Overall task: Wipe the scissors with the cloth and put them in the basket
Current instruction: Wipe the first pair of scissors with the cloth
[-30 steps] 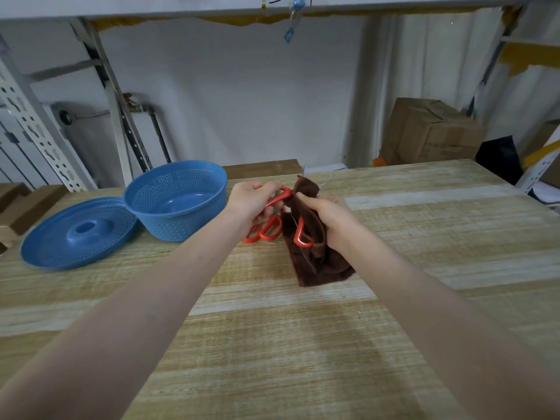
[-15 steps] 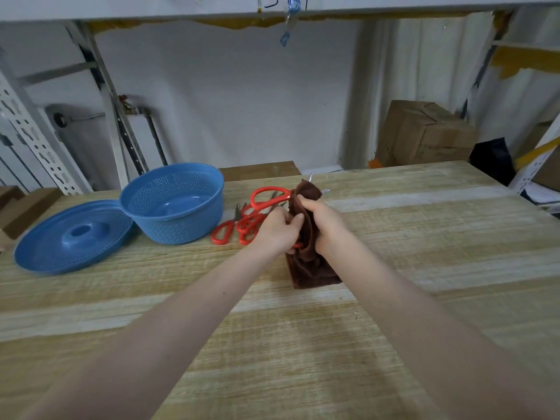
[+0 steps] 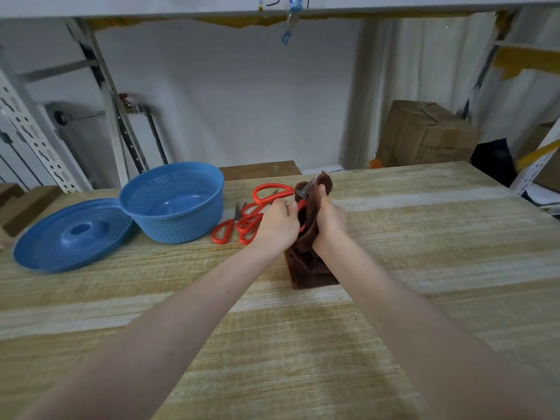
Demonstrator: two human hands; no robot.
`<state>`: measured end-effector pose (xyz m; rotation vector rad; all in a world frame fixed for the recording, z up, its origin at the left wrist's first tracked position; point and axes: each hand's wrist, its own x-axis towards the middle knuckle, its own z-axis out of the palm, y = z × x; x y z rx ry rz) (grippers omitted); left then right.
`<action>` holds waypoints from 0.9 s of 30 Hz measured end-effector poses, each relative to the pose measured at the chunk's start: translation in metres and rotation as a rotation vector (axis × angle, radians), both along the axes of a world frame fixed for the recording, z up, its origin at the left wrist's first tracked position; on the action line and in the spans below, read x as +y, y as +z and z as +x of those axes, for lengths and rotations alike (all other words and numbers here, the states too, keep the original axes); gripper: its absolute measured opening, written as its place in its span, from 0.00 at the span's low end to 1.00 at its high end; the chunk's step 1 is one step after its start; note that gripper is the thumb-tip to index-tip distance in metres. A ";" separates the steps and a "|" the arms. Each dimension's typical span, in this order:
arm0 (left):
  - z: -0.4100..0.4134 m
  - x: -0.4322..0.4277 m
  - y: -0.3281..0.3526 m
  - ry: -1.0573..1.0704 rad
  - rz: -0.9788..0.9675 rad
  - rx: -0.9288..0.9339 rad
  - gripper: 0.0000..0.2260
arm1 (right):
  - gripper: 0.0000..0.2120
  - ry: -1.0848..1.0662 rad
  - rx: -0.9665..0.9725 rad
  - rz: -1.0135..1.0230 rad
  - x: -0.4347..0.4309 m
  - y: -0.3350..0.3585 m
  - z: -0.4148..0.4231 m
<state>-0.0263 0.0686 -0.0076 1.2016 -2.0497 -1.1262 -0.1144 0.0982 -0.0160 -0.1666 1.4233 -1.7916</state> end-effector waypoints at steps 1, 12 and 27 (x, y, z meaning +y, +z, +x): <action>0.000 0.000 0.000 -0.005 -0.007 -0.005 0.12 | 0.13 0.004 0.017 -0.002 0.000 -0.001 0.000; -0.004 -0.001 0.001 -0.034 -0.102 -0.004 0.18 | 0.10 -0.144 -0.020 -0.002 -0.007 -0.002 -0.001; 0.002 -0.002 0.000 -0.082 -0.024 0.073 0.20 | 0.08 -0.086 -0.100 -0.008 -0.007 -0.002 0.006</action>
